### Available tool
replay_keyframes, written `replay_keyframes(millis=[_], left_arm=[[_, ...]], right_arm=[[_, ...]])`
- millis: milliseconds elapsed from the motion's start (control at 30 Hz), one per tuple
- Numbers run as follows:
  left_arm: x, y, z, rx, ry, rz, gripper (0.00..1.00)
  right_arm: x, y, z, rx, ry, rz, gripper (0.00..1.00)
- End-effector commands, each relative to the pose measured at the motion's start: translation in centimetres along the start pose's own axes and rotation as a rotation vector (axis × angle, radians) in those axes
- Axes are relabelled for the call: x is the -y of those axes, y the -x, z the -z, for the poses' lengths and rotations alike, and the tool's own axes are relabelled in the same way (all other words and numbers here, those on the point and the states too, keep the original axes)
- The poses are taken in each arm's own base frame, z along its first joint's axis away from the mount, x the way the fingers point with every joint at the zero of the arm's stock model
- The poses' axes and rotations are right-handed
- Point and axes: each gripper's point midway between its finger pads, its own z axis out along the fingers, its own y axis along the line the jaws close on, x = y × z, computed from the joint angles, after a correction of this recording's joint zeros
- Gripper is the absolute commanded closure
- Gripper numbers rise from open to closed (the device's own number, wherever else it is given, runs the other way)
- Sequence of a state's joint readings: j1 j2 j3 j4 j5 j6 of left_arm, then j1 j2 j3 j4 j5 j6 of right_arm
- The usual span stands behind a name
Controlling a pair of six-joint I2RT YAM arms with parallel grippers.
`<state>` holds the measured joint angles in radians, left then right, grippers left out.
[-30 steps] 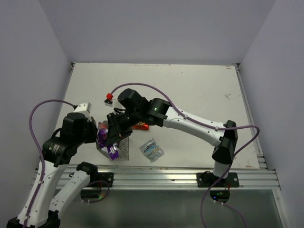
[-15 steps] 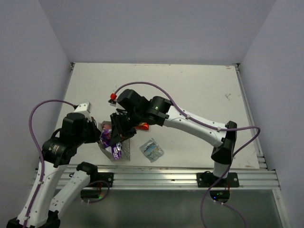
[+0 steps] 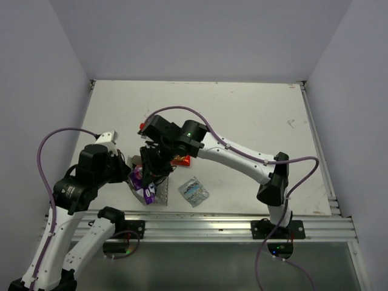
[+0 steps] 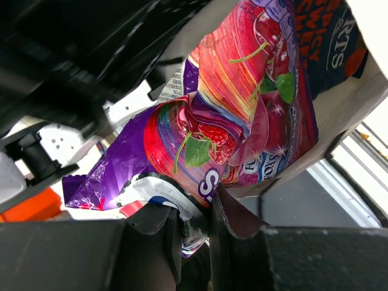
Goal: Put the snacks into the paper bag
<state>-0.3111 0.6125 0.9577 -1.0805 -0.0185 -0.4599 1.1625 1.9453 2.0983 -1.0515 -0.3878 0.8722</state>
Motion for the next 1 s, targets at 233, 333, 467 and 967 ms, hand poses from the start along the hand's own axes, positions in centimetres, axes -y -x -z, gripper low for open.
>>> replay_keyframes(millis=[233,333,467,967], left_arm=[[0.7,1.1,0.9,0.058,-0.044,-0.027,1.0],[0.7,1.1,0.8,0.057,-0.043,-0.028,1.0],[0.8,1.2,0.6,0.054,-0.042,-0.03,1.0],[1.0,1.6,0.3,0.06,-0.045,-0.027,1.0]], right_arm=[[-1.2,2.5,1.8,0.052,0.01,0.003,0.57],[-1.9,3.5,3.4,0.107,0.024,0.031,0.4],[-2.5,4.0,5.5,0.161,0.038,0.073,0.12],[16.6,12.8,8.2,0.433,-0.444,0.068,0.03]])
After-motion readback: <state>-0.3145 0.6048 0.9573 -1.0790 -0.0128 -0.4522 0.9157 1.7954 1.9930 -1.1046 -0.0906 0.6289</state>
